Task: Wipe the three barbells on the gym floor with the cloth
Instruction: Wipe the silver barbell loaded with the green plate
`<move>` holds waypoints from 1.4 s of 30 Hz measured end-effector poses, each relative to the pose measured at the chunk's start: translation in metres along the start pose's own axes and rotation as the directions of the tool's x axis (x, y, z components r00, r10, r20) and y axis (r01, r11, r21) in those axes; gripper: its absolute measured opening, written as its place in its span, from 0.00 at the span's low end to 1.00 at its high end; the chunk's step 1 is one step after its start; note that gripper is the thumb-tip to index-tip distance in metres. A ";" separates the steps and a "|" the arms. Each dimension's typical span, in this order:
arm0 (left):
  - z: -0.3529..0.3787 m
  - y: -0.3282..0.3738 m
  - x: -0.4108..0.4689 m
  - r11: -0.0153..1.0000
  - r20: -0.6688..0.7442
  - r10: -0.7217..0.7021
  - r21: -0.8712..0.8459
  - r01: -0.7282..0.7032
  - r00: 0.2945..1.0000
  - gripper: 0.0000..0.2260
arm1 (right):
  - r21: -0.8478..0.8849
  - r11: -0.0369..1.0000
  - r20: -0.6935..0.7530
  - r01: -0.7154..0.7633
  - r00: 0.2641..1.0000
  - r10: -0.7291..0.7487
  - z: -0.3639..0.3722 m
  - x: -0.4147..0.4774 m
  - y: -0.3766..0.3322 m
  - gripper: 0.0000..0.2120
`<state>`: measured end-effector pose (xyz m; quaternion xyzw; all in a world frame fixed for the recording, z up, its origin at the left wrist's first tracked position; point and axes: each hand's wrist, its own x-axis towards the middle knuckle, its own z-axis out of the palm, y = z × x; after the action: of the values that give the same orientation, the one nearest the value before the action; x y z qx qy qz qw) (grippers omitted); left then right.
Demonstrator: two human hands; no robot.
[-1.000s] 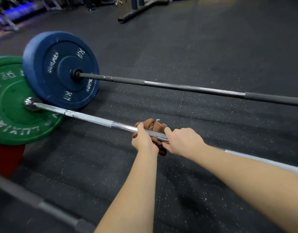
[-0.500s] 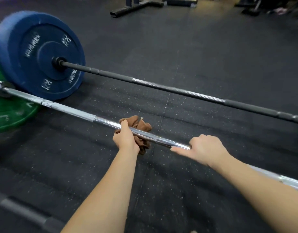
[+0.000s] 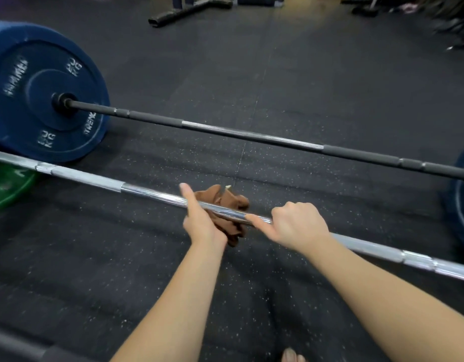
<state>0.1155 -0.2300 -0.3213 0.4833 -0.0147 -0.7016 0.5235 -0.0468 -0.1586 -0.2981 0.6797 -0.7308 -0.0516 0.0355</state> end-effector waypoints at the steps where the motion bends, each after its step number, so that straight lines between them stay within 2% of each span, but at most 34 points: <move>1: -0.005 0.009 0.010 0.999 0.036 0.009 -0.044 -0.007 0.999 0.53 | 0.003 1.000 0.002 0.004 1.000 -0.004 0.000 0.000 0.001 0.40; 2: -0.010 0.017 0.023 0.998 0.040 0.030 -0.051 -0.028 0.999 0.60 | 0.004 1.000 0.008 0.007 1.000 -0.007 0.001 0.000 0.001 0.40; 3: -0.014 0.022 0.033 0.999 0.031 0.038 -0.024 -0.037 0.999 0.62 | 0.003 1.000 0.010 0.010 1.000 -0.010 0.002 0.000 0.001 0.41; 4: -0.015 0.025 0.037 0.998 0.023 0.053 0.012 -0.054 0.998 0.59 | -0.003 1.000 0.007 0.011 1.000 -0.010 0.003 0.001 0.001 0.41; 6: -0.014 0.020 0.036 0.996 0.053 0.076 0.052 -0.078 0.996 0.41 | -0.010 1.000 -0.005 0.009 1.000 -0.009 0.004 0.002 0.001 0.40; 8: -0.010 0.001 0.020 0.999 0.164 0.034 0.033 -0.040 0.986 0.30 | -0.013 1.000 -0.017 0.000 1.000 0.000 0.005 0.002 0.000 0.39; 9: -0.007 -0.012 0.009 0.998 0.211 0.003 0.058 -0.016 0.978 0.30 | -0.014 1.000 -0.018 -0.007 1.000 0.007 0.005 0.002 0.000 0.39; 10: -0.004 -0.025 -0.001 0.997 0.234 -0.036 0.077 0.018 0.972 0.34 | -0.014 1.000 -0.019 -0.014 1.000 0.014 0.006 0.002 0.000 0.38; 12: -0.001 -0.043 -0.019 0.993 0.230 -0.100 0.081 0.084 0.968 0.45 | -0.021 0.999 -0.026 -0.025 0.999 0.024 0.005 0.002 -0.001 0.38; 14: 0.000 -0.044 -0.032 0.989 0.233 -0.126 0.102 0.104 0.964 0.48 | -0.031 0.999 -0.032 -0.021 0.999 0.020 0.005 0.002 -0.002 0.38; 17: -0.004 -0.026 -0.021 0.996 0.211 -0.077 0.050 0.068 0.974 0.47 | -0.015 1.000 -0.048 -0.012 0.999 0.012 0.005 0.000 -0.001 0.38; 19: -0.007 -0.010 -0.005 0.998 0.167 -0.008 -0.061 0.019 0.986 0.42 | 0.004 1.000 -0.060 -0.016 0.998 0.016 0.007 0.001 0.000 0.39; 21: -0.010 0.000 0.007 0.988 0.182 0.019 -0.154 0.009 0.983 0.36 | 0.025 0.999 -0.075 -0.026 0.997 0.028 0.007 0.000 -0.001 0.41; 25: -0.005 -0.010 -0.012 0.996 0.225 -0.004 -0.082 0.023 0.974 0.33 | 0.038 0.998 -0.085 -0.041 0.995 0.044 0.005 0.001 0.000 0.42; 28: 0.001 -0.038 -0.038 0.996 0.292 -0.088 0.050 0.077 0.952 0.40 | 0.006 0.996 -0.192 -0.092 0.977 0.091 0.011 0.001 0.000 0.39; 30: 0.002 -0.055 -0.051 0.979 0.282 -0.184 0.137 0.150 0.941 0.44 | 0.136 0.981 -0.368 -0.138 0.913 0.180 0.022 -0.006 -0.002 0.31; 32: 0.002 -0.064 -0.053 0.973 0.287 -0.202 0.167 0.159 0.936 0.43 | 0.348 0.935 -0.512 -0.064 0.822 0.247 0.037 -0.026 -0.005 0.26; 34: 0.001 -0.066 -0.049 0.978 0.301 -0.200 0.119 0.172 0.932 0.43 | 0.480 0.877 -0.560 0.010 0.773 0.298 0.043 -0.054 -0.009 0.20; 36: -0.001 -0.064 -0.046 0.981 0.308 -0.191 0.091 0.170 0.932 0.44 | 0.554 0.832 -0.518 -0.013 0.777 0.357 0.045 -0.081 -0.017 0.17; 37: -0.003 -0.065 -0.044 0.981 0.315 -0.191 0.090 0.172 0.930 0.45 | 0.644 0.764 -0.419 -0.051 0.811 0.407 0.047 -0.091 -0.025 0.20; 38: -0.003 -0.065 -0.044 0.981 0.323 -0.189 0.098 0.166 0.927 0.46 | 0.774 0.618 -0.241 -0.135 0.840 0.485 0.045 -0.096 -0.036 0.25; 39: -0.003 -0.064 -0.046 0.982 0.327 -0.180 0.117 0.149 0.928 0.46 | 0.877 0.398 0.004 -0.269 0.833 0.554 0.042 -0.098 -0.047 0.30; 40: -0.003 -0.064 -0.048 0.981 0.337 -0.177 0.134 0.139 0.925 0.46 | 0.892 0.138 0.278 -0.431 0.762 0.585 0.042 -0.096 -0.056 0.34; 41: -0.004 -0.063 -0.047 0.980 0.346 -0.179 0.150 0.134 0.921 0.44 | 0.820 -0.123 0.530 -0.559 0.660 0.532 0.043 -0.092 -0.061 0.36; 42: -0.006 -0.061 -0.047 0.978 0.361 -0.185 0.162 0.134 0.914 0.42 | 0.711 -0.369 0.702 -0.598 0.589 0.399 0.046 -0.088 -0.063 0.38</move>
<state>0.0745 -0.1640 -0.3253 0.3742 -0.1217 -0.8186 0.4184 0.0162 -0.0745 -0.3496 0.0725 -0.7498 0.4472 -0.4823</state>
